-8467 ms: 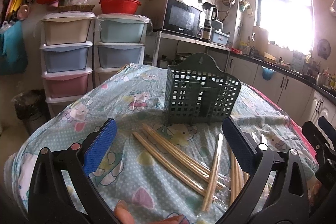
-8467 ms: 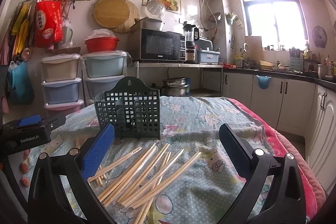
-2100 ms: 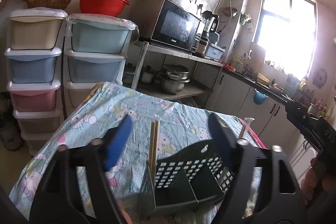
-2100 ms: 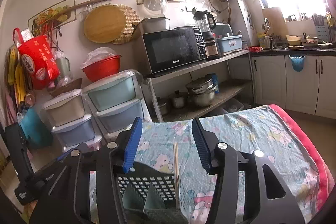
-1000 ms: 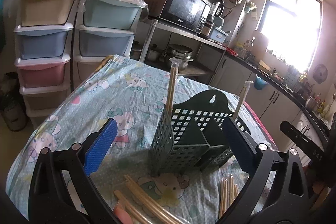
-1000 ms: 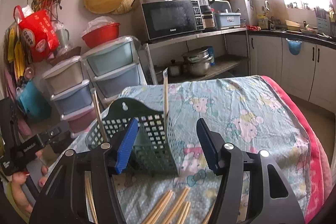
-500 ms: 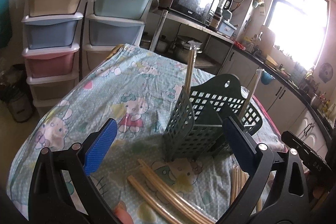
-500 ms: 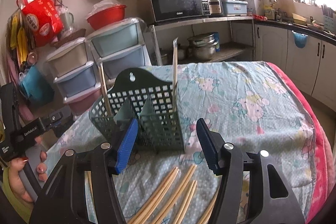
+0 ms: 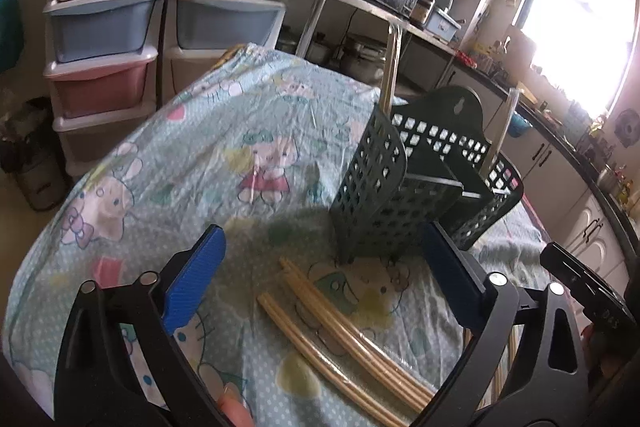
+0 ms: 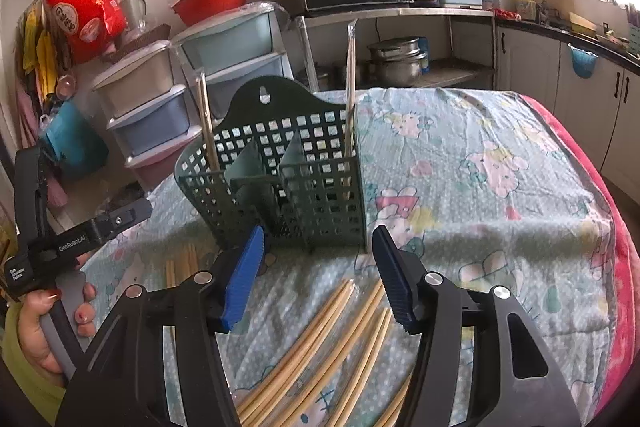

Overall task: Organize utensils
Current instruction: 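Move the left gripper back to the loose chopsticks while the right gripper follows, then close the left gripper on a chopstick while the right gripper grasps another chopstick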

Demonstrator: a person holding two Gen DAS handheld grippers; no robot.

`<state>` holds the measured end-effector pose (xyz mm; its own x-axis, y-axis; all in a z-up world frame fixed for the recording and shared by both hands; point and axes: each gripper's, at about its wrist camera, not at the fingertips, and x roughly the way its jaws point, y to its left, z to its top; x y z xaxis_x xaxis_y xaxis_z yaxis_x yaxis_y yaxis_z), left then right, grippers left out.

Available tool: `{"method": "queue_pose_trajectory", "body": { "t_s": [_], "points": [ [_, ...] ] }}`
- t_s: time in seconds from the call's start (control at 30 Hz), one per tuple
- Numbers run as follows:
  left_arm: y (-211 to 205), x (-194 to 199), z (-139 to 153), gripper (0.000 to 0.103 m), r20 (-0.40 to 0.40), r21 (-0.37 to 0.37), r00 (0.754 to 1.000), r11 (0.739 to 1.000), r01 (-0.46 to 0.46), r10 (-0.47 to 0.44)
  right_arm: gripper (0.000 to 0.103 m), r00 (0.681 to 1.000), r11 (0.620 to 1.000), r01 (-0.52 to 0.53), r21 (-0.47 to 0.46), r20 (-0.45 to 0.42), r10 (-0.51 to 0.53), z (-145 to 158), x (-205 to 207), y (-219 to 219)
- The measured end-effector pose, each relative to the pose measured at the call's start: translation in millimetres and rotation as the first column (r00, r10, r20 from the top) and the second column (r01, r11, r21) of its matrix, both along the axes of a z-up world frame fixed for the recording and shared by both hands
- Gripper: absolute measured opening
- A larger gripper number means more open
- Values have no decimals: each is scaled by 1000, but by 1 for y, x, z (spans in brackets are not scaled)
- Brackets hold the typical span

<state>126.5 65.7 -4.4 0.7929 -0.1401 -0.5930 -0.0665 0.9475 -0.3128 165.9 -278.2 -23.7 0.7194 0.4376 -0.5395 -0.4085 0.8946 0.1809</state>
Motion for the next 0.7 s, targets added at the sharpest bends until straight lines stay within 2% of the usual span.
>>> {"method": "queue_pose_trajectory", "body": {
  "t_s": [0.23, 0.53, 0.7],
  "points": [
    [-7, -1, -14, 82, -47, 4, 998, 999, 38, -37, 54, 1000, 1000, -14, -12, -17, 14, -6, -4, 3],
    [-14, 5, -34, 56, -136, -51, 985, 993, 104, -110, 50, 998, 1000, -1, -6, -60, 1, -17, 0, -1],
    [-13, 11, -44, 55, -187, -56, 977, 994, 92, -101, 50, 997, 1000, 1, -5, -78, -2, -21, 4, -2]
  ]
}}
